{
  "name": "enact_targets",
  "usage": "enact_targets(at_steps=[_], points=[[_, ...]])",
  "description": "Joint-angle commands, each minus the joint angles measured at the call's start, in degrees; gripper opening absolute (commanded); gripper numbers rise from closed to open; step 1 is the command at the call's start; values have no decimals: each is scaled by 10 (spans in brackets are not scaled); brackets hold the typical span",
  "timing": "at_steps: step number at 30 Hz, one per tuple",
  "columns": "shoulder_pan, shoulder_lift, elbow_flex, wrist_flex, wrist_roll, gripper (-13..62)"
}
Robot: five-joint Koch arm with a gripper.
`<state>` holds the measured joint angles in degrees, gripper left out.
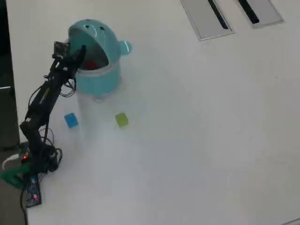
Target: Grasp RGB lego blocks and put them in the bin one by one.
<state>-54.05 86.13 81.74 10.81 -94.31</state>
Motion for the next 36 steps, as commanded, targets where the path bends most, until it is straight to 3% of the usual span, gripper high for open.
enact_targets(at_steps=[1,22,36], points=[[9,47,-52,13,-12,270],[149,298,138,135,-5,270],[253,401,289,245,-8,286]])
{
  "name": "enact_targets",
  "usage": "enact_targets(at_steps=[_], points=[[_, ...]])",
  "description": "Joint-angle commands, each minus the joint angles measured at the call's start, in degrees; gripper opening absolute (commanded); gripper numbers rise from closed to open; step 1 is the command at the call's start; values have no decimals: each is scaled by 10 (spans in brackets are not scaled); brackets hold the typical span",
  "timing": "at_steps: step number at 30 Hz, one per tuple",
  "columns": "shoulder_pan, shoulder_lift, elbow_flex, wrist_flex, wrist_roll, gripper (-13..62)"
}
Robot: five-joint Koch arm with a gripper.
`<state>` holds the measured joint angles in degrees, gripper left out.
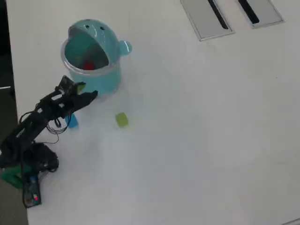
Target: Grasp RGB lego blocks and put them in the bin one by one.
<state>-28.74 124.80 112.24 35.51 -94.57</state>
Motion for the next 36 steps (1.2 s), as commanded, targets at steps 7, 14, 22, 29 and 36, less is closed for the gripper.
enact_targets(at_steps=[7,14,22,29,36], points=[[-22,18,69,-8,-7,285],[-14,-11,149,-79,-5,286],[0,-77,169,-151,-1,286],[40,-103,172,-145,62,284],[80,-132,171,-145,73,284]])
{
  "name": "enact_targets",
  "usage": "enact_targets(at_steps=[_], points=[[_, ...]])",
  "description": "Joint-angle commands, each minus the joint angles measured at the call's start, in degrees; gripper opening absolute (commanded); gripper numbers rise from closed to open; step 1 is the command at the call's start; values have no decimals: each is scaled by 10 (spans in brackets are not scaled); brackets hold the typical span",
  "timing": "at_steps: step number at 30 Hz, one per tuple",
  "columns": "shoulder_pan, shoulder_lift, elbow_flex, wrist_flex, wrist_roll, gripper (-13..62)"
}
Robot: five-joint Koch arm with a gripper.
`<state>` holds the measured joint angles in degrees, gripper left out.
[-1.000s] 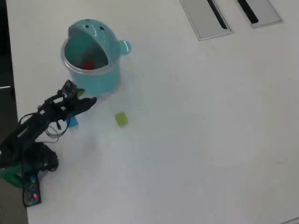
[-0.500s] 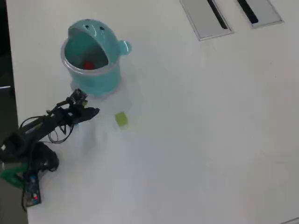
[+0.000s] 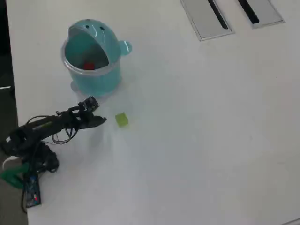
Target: Grasp RGB lego blocks and put them in the bin one by one.
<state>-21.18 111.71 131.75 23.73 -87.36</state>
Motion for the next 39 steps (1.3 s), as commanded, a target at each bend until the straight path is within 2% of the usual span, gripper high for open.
enact_targets(at_steps=[1,8,20,37,39], points=[[4,-7,-26,-28,1,284],[4,-66,-42,-52,3,284],[10,-232,-144,-110,3,282],[64,-354,-260,-109,-33,279],[66,-367,-281,-109,-57,260]])
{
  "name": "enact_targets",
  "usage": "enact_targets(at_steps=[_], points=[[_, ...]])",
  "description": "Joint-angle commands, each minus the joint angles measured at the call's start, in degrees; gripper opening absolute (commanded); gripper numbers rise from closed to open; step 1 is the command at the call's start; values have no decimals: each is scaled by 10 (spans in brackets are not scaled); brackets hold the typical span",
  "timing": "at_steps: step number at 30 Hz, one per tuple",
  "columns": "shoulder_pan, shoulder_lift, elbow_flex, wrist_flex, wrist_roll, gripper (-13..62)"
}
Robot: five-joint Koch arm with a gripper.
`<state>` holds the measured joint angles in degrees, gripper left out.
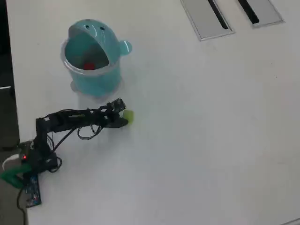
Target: Grasp RGB lego blocks and put them in the bin one by one.
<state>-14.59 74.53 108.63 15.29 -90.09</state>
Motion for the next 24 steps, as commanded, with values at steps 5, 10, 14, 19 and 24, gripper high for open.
enact_targets(at_steps=[5,10,14,19,24], points=[[-2,4,-62,-18,-99,178],[-8,67,-13,8,-104,118],[-19,143,31,27,-107,117],[-36,237,78,47,-114,117],[-54,305,113,54,-111,114]])
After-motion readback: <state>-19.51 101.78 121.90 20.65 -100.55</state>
